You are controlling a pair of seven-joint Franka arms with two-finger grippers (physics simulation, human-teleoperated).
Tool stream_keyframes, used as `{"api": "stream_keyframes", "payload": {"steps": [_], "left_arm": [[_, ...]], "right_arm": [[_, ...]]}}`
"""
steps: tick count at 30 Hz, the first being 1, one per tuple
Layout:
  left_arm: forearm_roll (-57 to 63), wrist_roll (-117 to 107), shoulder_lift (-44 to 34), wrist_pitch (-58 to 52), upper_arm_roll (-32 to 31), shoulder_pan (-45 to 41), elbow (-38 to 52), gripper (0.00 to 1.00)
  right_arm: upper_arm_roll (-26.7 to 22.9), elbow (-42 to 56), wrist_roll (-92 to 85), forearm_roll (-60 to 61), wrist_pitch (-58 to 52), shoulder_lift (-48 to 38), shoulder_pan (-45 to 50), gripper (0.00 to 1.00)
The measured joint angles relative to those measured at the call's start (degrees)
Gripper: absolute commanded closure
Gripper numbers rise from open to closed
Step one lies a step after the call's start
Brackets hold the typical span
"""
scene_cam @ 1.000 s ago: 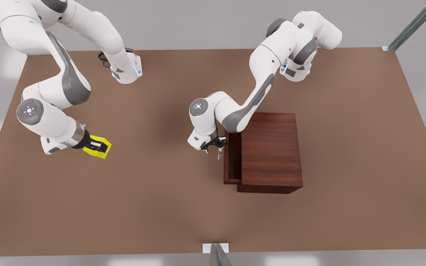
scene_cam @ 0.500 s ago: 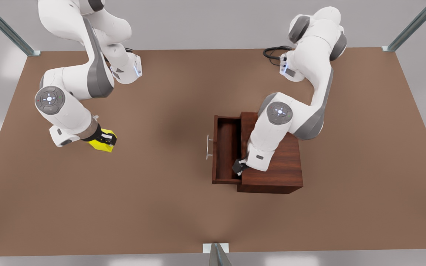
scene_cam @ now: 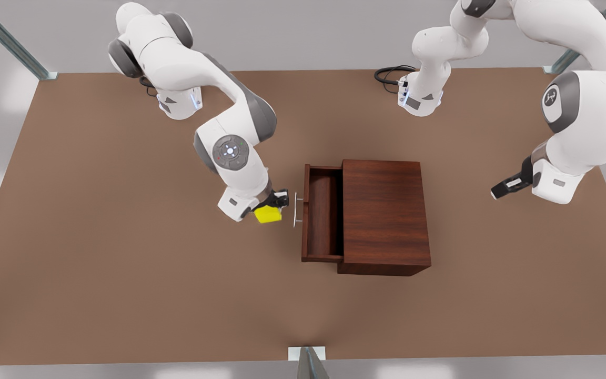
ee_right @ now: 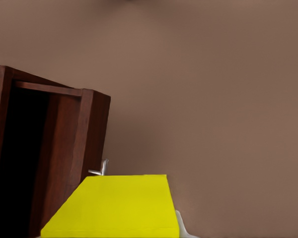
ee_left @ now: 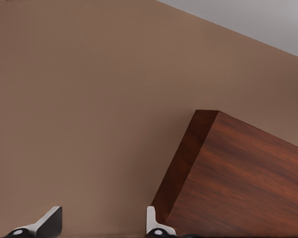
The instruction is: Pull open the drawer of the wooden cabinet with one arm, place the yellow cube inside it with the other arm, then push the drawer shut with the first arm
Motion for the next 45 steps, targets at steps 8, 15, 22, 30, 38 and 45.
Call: {"api": "stream_keyframes", "payload": {"steps": [8, 15, 22, 30, 38, 45], "left_arm": [[-6.3, -5.3, 2.6, -0.5, -0.1, -7.1, -0.2, 0.79], [-15.0, -22.8, 5.2, 2.9, -0.1, -11.3, 0.3, 0.79], [-17.3, -39.5, 6.5, 6.7, -0.2, -15.3, 0.6, 0.79], [-19.1, -59.4, 12.7, 19.4, -0.2, -28.1, 1.5, 0.79], [-10.5, -81.5, 27.4, 40.0, 0.2, -41.0, 5.8, 0.79], [-5.4, -94.9, 32.5, 45.7, 0.2, -43.9, 5.3, 0.79]], "right_arm": [[-1.7, 7.8, 10.6, -0.1, 4.2, 9.0, 10.6, 0.49], [-3.2, 8.3, 18.2, -0.1, 7.1, 12.7, 12.4, 0.46], [-3.7, 7.9, 23.2, -1.2, 7.7, 12.6, 12.4, 0.00], [-3.8, -11.6, 17.2, -4.3, -1.2, -19.6, -15.4, 0.00], [-3.0, -10.5, 1.2, -4.0, -8.2, -16.3, -25.1, 0.00], [-2.4, -10.1, -8.3, -4.0, -9.9, -16.1, -24.6, 0.00]]}}
